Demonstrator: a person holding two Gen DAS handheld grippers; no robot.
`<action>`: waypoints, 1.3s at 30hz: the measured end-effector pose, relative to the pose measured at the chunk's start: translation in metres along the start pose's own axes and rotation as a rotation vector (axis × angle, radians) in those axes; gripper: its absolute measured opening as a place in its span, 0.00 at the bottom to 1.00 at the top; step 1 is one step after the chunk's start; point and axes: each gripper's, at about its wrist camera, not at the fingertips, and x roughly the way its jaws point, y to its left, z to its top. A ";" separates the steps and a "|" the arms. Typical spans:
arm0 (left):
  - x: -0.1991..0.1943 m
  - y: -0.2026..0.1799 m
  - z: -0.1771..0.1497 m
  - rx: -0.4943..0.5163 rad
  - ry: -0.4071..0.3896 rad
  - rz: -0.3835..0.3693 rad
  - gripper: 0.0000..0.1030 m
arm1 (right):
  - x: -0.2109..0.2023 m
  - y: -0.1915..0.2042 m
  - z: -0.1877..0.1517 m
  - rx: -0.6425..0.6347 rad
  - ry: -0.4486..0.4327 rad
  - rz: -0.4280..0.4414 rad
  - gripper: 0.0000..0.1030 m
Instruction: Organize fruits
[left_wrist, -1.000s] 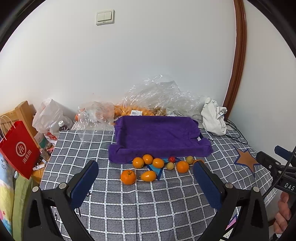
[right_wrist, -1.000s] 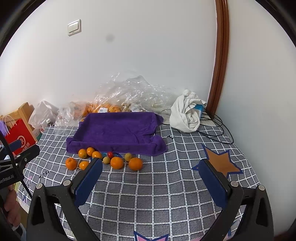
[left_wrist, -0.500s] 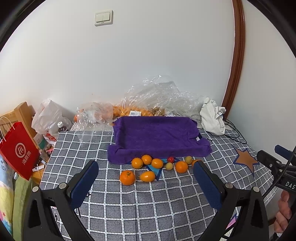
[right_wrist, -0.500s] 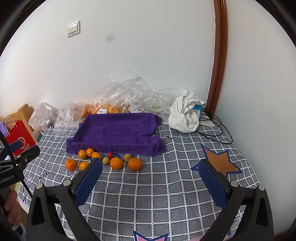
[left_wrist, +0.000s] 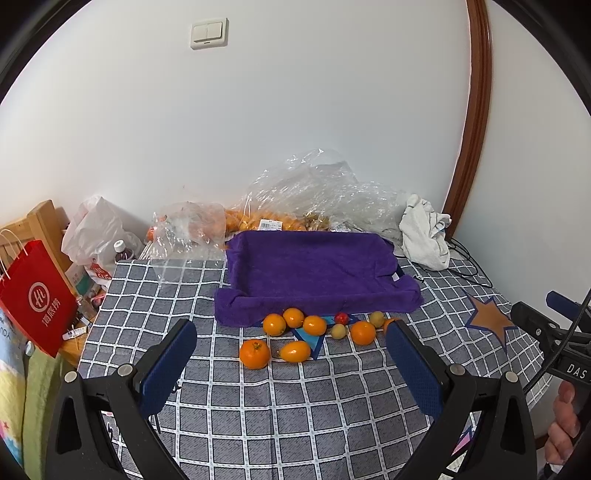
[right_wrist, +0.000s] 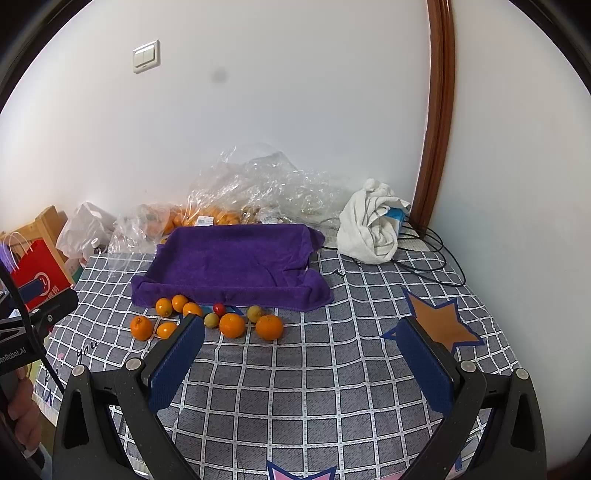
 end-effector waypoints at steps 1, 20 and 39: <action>0.000 0.001 0.000 -0.002 0.000 -0.001 1.00 | 0.001 0.001 0.000 -0.002 0.001 -0.002 0.99; 0.004 0.008 0.003 0.004 -0.014 -0.021 1.00 | 0.000 0.009 0.004 -0.007 -0.020 0.002 0.99; 0.062 0.026 -0.010 -0.010 0.093 0.011 0.99 | 0.099 -0.020 -0.013 0.045 0.138 -0.038 0.99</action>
